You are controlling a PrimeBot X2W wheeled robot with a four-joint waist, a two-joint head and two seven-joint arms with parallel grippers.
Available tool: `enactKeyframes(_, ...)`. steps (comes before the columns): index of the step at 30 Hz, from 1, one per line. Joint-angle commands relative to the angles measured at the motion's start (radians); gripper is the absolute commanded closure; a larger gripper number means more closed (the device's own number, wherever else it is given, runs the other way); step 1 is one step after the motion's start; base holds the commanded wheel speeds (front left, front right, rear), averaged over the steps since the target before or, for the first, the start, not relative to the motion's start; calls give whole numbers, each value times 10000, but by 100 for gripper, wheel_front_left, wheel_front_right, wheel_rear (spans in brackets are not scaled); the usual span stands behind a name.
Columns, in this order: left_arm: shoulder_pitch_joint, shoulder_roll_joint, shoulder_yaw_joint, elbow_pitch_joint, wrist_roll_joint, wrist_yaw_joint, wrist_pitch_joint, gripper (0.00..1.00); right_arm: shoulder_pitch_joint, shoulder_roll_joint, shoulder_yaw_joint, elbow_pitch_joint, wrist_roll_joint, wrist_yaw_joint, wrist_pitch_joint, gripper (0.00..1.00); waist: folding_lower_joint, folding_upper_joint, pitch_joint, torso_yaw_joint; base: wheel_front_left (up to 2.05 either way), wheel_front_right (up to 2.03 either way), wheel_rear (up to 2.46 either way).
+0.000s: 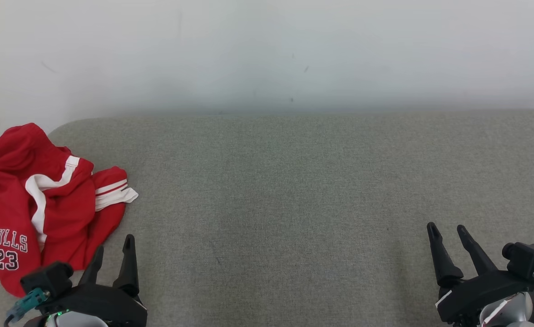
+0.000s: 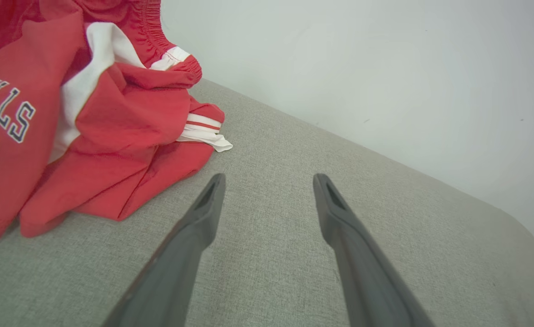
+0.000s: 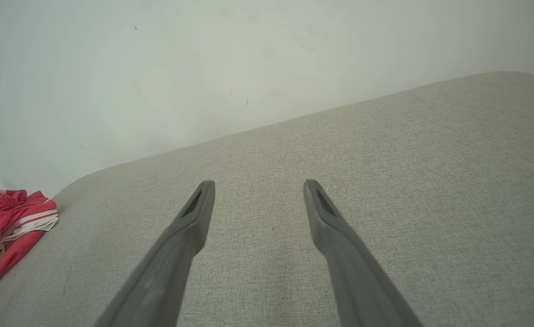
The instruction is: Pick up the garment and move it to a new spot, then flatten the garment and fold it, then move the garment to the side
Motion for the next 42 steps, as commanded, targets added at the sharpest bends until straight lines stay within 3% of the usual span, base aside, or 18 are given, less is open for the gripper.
enactKeyframes(1,-29,135,-30,-128,228,76,-41,0,-27,-87,-23,-130,-255,37,-7,0,0,0,3,3,0,0,0)
enactKeyframes(37,186,607,-662,-578,1872,866,-166,0,129,-121,132,-302,-2406,42,-353,0,-1,0,69,141,0,0,0)
enactKeyframes(42,178,598,-671,-583,1782,874,-122,0,120,-120,137,-277,-2307,43,-365,0,-1,0,75,134,0,0,0)
